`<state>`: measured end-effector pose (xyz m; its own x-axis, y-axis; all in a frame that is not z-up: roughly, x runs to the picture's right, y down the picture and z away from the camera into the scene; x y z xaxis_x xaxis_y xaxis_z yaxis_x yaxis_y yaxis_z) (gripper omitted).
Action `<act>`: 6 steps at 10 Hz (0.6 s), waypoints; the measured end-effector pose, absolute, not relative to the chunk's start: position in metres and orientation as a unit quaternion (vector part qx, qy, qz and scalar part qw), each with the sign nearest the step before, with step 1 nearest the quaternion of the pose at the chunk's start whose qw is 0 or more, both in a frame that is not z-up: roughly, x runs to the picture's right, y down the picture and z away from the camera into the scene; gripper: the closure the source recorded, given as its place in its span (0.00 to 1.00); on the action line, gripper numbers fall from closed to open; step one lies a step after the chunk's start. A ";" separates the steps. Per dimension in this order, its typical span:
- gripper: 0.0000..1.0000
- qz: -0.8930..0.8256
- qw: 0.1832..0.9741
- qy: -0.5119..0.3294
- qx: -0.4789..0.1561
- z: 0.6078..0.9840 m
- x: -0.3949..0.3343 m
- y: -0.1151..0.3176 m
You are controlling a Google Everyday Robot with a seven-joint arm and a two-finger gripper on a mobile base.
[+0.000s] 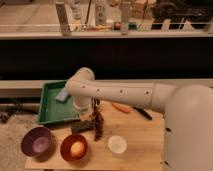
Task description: Place fork in purple bowl
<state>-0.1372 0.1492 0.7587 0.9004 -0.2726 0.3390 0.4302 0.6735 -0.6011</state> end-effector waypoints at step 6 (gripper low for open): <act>1.00 -0.292 0.859 -0.178 -0.381 0.761 -0.204 0.178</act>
